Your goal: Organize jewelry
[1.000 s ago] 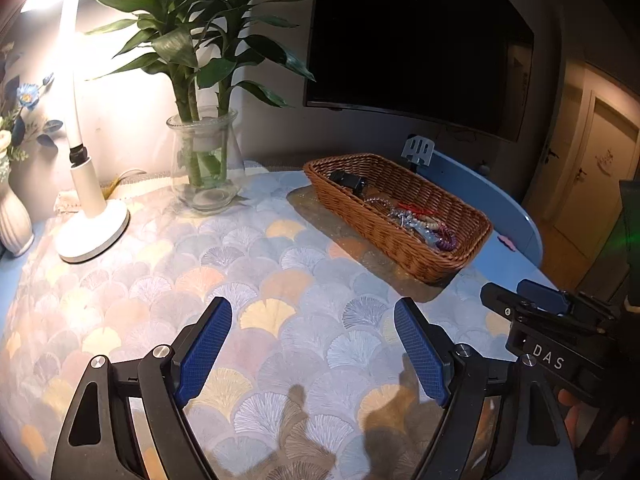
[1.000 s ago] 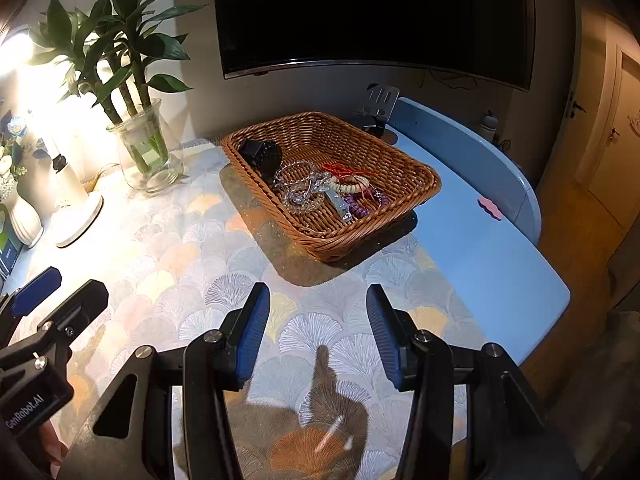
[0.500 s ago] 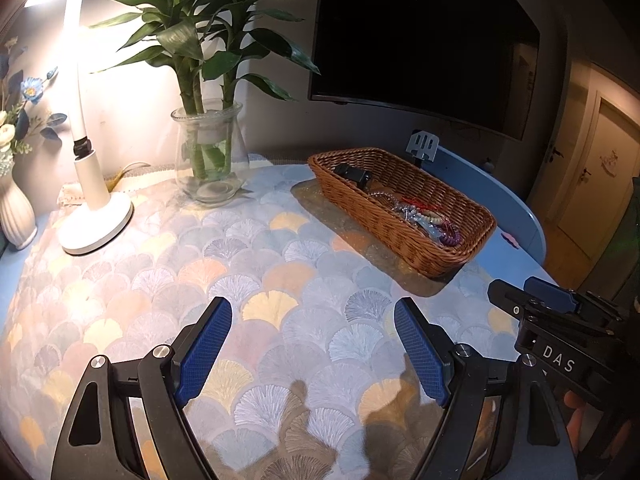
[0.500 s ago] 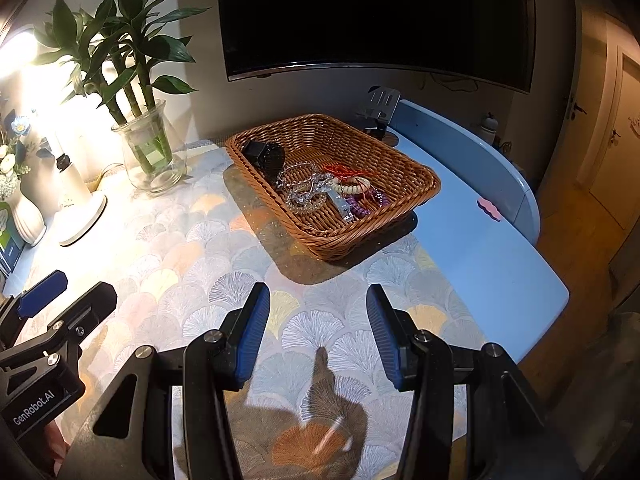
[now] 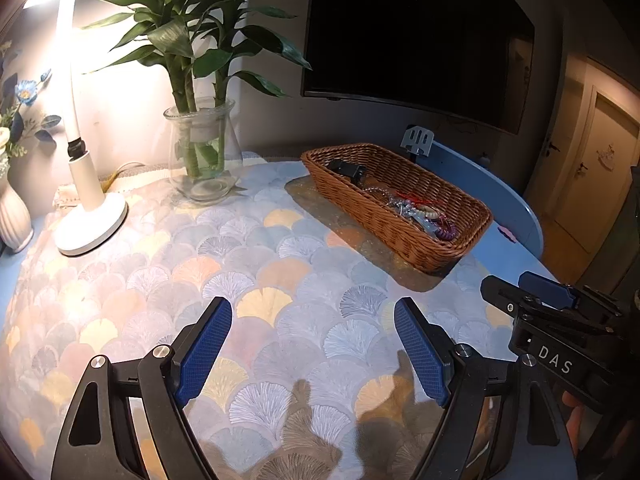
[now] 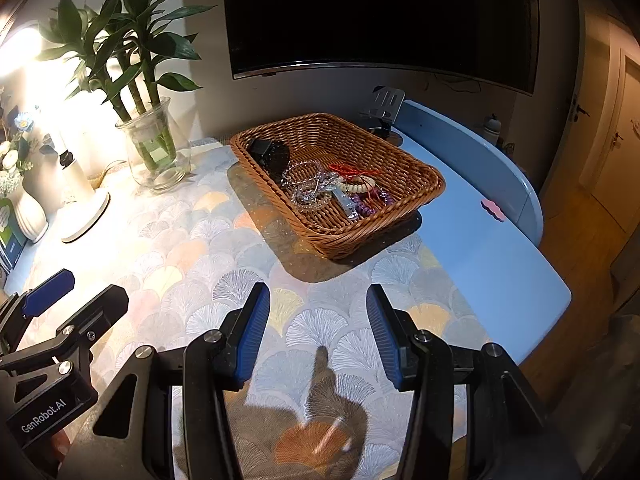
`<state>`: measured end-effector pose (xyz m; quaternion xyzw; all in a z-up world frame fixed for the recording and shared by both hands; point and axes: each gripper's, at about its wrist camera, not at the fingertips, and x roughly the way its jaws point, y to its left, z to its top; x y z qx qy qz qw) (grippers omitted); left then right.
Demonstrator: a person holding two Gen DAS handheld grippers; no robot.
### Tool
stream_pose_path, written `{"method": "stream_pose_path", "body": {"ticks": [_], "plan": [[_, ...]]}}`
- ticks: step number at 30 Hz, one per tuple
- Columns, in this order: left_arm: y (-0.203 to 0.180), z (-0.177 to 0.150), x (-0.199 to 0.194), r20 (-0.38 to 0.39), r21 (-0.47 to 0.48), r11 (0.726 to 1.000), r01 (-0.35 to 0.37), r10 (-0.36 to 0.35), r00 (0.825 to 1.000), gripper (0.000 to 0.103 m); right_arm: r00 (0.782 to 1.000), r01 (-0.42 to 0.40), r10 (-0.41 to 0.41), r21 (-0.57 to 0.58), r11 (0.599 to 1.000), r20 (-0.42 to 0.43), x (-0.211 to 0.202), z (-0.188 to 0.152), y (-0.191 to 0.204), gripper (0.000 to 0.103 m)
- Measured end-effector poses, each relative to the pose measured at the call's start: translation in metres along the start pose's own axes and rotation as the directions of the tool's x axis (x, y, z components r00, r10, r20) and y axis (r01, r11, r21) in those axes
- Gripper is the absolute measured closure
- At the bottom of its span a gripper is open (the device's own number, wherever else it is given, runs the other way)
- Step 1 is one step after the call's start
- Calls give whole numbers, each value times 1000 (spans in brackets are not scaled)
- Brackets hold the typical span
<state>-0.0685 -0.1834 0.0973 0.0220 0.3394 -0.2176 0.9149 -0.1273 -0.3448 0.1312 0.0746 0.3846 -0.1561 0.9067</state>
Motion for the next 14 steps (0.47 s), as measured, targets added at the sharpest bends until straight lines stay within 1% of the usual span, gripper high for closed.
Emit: {"method": "stream_pose_path", "body": {"ticks": [7, 10, 12, 13, 14], "plan": [[0, 0, -1, 9, 10, 1000, -2, 2, 1000, 19, 1000, -5, 6, 7, 1000, -11, 4, 0, -2, 50], [-3, -1, -5, 40, 31, 999, -15, 13, 999, 19, 1000, -5, 5, 3, 1000, -11, 5, 1, -2, 50], [-7, -3, -9, 73, 51, 998, -45, 41, 996, 19, 1000, -6, 6, -3, 1000, -11, 5, 1, -2, 50], [-7, -3, -10, 79, 55, 997, -50, 45, 996, 19, 1000, -7, 7, -5, 1000, -11, 6, 1, -1, 50], [-6, -2, -10, 77, 53, 998, -37, 33, 996, 19, 1000, -8, 8, -6, 1000, -10, 6, 1, -1, 50]]}}
